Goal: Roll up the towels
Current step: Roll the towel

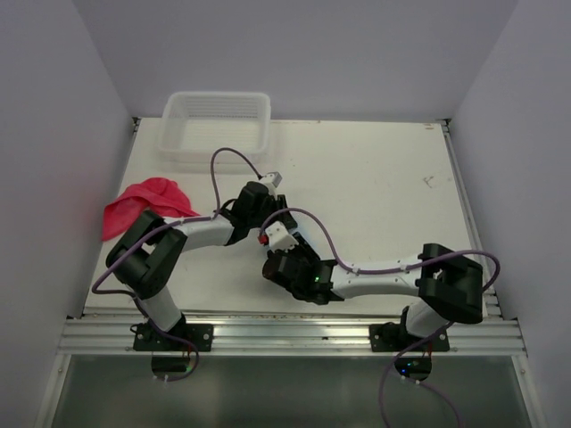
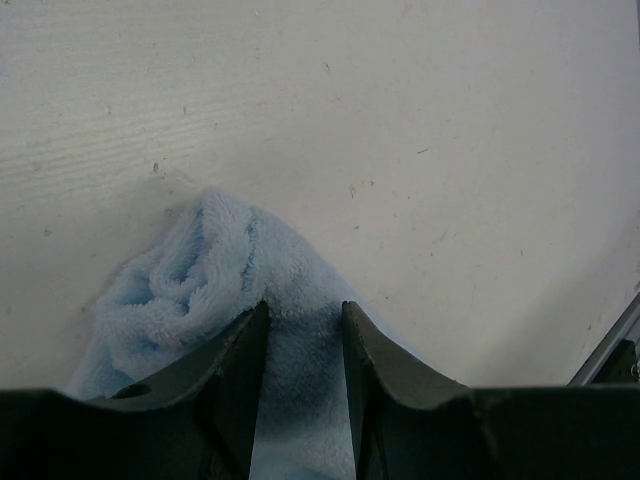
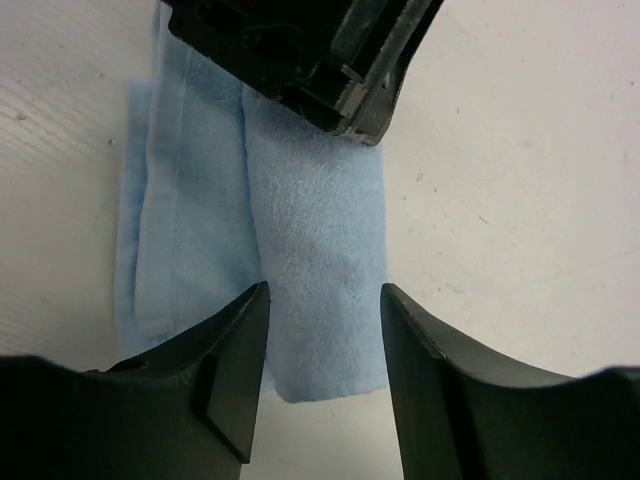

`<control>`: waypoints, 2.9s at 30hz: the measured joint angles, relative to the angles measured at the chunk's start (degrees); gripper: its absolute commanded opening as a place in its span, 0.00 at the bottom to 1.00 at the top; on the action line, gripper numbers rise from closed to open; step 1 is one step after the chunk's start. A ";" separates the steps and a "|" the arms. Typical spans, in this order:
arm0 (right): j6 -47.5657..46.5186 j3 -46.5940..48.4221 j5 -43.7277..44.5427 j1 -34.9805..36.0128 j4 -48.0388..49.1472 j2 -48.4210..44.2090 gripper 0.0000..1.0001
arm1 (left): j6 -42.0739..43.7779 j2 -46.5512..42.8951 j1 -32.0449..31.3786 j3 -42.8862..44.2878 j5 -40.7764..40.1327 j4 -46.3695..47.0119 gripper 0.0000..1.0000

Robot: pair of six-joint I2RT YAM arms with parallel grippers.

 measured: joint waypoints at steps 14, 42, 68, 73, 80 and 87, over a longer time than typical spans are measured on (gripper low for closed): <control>13.35 -14.12 -23.41 -18.03 6.69 -18.25 0.64 | -0.22 0.00 0.00 -0.68 -0.04 1.16 0.40; 13.88 -18.40 -37.03 -21.03 17.77 -12.02 0.11 | 0.37 -2.95 0.11 -1.01 -0.92 -2.38 0.40; 1.18 1.09 6.34 3.37 -1.27 8.98 0.24 | 1.36 -8.90 0.07 0.33 -0.26 -7.32 0.41; 1.70 3.74 8.04 4.33 -4.68 11.28 0.32 | 1.33 -9.29 -0.07 -3.58 -0.33 -6.29 0.41; 3.17 4.39 7.32 4.37 -6.88 11.26 0.43 | 1.18 -9.40 -0.31 -8.57 -0.61 -1.79 0.41; 4.33 3.80 2.12 4.37 -7.19 6.27 0.61 | 1.14 -10.25 -0.33 -10.97 -1.01 1.09 0.41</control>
